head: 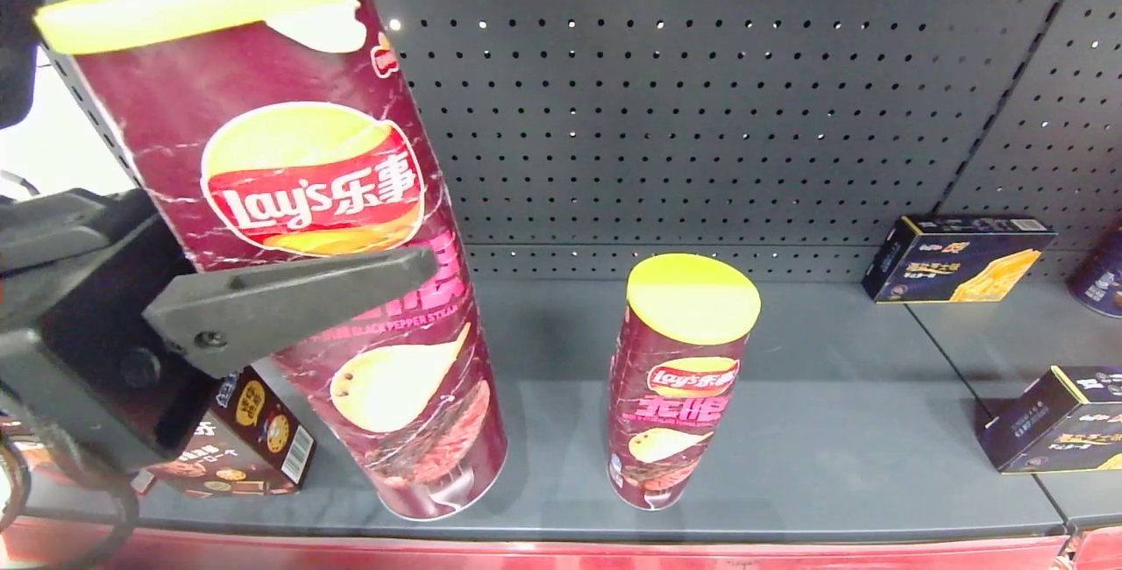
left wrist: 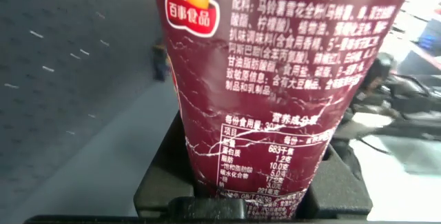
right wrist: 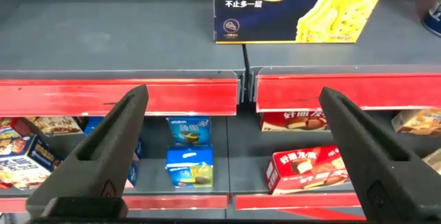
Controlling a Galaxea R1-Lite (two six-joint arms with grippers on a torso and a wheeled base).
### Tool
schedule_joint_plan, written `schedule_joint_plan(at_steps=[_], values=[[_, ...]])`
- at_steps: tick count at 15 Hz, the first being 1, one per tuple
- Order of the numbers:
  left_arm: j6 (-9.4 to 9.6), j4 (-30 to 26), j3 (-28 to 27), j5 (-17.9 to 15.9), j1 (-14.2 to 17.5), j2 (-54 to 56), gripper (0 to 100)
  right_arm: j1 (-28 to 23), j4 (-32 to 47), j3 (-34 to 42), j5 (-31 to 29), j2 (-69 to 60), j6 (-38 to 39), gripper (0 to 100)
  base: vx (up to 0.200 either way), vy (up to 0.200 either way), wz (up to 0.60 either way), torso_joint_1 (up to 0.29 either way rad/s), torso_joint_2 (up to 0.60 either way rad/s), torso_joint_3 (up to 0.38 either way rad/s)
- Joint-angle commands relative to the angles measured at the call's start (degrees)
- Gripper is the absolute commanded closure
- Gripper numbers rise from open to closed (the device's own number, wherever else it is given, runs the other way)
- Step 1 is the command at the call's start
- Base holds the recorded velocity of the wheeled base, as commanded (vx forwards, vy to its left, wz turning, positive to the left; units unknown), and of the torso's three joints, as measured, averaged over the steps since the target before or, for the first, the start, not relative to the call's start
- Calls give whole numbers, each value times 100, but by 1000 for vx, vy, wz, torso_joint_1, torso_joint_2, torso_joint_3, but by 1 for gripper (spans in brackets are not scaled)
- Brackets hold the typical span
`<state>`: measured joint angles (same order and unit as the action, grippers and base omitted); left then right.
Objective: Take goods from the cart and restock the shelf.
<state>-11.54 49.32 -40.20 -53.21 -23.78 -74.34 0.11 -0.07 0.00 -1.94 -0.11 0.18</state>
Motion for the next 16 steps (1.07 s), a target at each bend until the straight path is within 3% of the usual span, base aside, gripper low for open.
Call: schedule_joint_plan(at_steps=[1, 9, 12, 13, 14, 16], values=[[-14, -72, -383, -49, 67, -494, 100, -2, -1, 0, 0, 11, -1, 0, 0, 0, 0, 0, 0, 0], [-14, -459, -1587, -233, 357, -1601, 100, -2, -1, 0, 0, 11, -1, 0, 0, 0, 0, 0, 0, 0], [38, -1329, -2149, -233, 313, -1733, 100, -2, -1, 0, 0, 11, -1, 0, 0, 0, 0, 0, 0, 0], [188, -1751, -2422, -233, 313, -1821, 100, -2, -1, 0, 0, 11, -1, 0, 0, 0, 0, 0, 0, 0], [469, -1988, -2580, -225, 295, -1909, 100, -2, -1, 0, 0, 11, -1, 0, 0, 0, 0, 0, 0, 0], [1313, -2137, -2686, -128, 260, -2190, 100, -2, -1, 0, 0, 11, -1, 0, 0, 0, 0, 0, 0, 0]])
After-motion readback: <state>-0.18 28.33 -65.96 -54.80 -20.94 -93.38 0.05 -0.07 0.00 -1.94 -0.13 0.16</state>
